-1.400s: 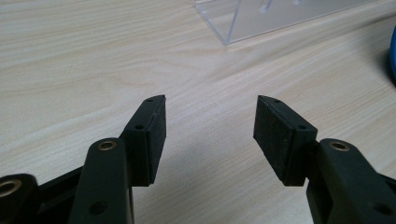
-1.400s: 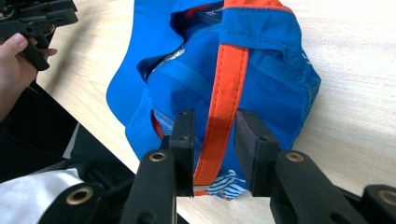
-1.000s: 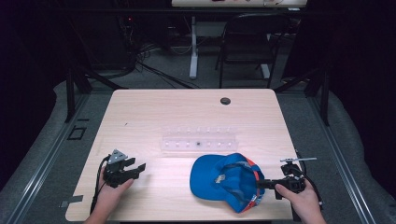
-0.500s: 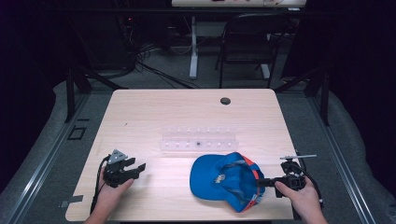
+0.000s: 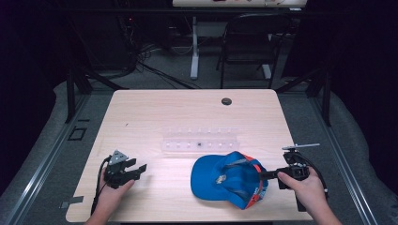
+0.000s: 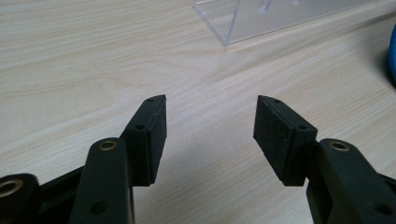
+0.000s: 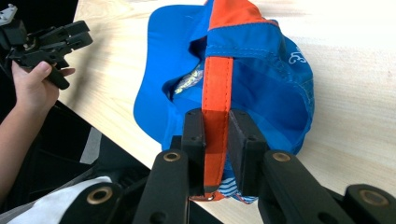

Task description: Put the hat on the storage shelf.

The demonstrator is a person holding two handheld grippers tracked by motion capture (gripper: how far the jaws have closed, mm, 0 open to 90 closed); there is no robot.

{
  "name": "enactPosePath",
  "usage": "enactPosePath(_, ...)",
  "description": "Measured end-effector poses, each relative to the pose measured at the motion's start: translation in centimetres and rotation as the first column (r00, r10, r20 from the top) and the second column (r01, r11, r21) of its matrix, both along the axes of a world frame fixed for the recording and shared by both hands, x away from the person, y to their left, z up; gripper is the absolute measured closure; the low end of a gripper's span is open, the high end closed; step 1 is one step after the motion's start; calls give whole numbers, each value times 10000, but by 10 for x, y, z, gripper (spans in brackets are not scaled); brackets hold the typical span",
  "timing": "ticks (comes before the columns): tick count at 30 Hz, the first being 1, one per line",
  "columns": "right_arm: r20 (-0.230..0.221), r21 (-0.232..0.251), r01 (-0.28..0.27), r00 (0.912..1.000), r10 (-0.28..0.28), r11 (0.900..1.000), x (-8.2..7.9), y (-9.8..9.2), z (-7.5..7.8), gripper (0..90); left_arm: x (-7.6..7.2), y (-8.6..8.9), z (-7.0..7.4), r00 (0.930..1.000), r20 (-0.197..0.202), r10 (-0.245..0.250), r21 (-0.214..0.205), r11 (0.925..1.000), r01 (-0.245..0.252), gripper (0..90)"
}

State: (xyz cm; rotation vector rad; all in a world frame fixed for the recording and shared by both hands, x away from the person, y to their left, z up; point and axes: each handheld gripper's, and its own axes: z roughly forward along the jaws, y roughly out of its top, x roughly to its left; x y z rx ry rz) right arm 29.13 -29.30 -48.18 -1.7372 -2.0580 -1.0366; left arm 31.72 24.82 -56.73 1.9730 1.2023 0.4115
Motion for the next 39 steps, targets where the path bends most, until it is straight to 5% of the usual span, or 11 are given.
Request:
enactPosePath(15,-656,-203,-259,9975,245,9995,19,6,27,780,0,0,0,9999,-23,-132,28,9999,132,448)
enactPosePath(32,-703,-1117,-638,9959,562,9917,29,27,64,781,0,-1,0,9999,-42,-111,10,9999,112,448)
enactPosePath(39,-727,-1775,-815,9949,695,9807,33,37,80,781,0,-2,0,9999,-6,-115,33,9999,115,448)
